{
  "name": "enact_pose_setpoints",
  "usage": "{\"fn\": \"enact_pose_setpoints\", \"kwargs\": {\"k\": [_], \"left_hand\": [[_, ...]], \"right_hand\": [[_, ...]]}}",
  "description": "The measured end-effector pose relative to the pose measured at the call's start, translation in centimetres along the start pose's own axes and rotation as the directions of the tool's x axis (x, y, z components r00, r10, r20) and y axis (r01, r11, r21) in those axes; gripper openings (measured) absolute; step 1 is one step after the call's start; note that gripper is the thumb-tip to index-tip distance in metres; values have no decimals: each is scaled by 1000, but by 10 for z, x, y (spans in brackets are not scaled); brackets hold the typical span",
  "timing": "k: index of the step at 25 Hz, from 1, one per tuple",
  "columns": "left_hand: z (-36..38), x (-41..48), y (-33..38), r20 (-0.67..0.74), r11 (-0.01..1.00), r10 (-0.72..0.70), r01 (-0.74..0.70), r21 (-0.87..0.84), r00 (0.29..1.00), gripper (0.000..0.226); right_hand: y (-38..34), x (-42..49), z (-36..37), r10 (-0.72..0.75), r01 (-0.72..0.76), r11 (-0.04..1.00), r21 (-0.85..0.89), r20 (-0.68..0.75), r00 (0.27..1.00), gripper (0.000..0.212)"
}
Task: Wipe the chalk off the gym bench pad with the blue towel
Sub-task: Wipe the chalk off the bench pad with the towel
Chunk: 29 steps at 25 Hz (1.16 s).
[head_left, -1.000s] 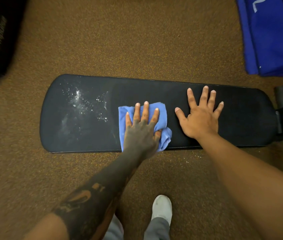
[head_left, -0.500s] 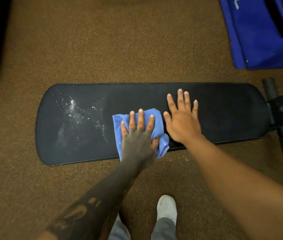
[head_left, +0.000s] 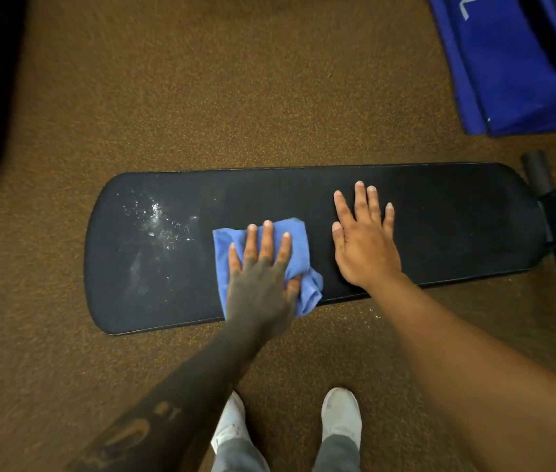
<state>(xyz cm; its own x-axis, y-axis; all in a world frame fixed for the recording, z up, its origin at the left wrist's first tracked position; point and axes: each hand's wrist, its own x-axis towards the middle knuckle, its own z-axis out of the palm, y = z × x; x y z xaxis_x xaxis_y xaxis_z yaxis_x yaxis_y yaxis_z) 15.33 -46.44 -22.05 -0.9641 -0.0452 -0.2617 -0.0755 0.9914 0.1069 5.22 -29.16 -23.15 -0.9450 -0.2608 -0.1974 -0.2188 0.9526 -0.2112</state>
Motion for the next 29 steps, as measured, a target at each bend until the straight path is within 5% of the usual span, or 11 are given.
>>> {"fn": "enact_pose_setpoints", "kwargs": {"k": [4, 11, 18, 25, 29], "left_hand": [[-9, 43, -15, -21, 993, 114, -114, 22, 993, 65], [-19, 53, -83, -104, 990, -119, 110, -86, 987, 64], [-22, 78, -63, -87, 997, 68, -65, 35, 994, 63], [-23, 85, -64, -139, 986, -139, 124, -114, 981, 71], [-33, 52, -64, -154, 978, -22, -11, -209, 988, 75]], "right_hand": [[0, -1, 0, 7, -7, 1000, 9, 1, 1000, 54], [-1, -3, 2, 10, -10, 999, -37, -10, 1000, 54], [-5, -2, 3, 40, -41, 997, -67, -16, 999, 55], [-2, -2, 2, 14, -16, 998, -60, -30, 999, 54], [-8, 0, -9, 70, -71, 997, 38, 27, 997, 56]]}}
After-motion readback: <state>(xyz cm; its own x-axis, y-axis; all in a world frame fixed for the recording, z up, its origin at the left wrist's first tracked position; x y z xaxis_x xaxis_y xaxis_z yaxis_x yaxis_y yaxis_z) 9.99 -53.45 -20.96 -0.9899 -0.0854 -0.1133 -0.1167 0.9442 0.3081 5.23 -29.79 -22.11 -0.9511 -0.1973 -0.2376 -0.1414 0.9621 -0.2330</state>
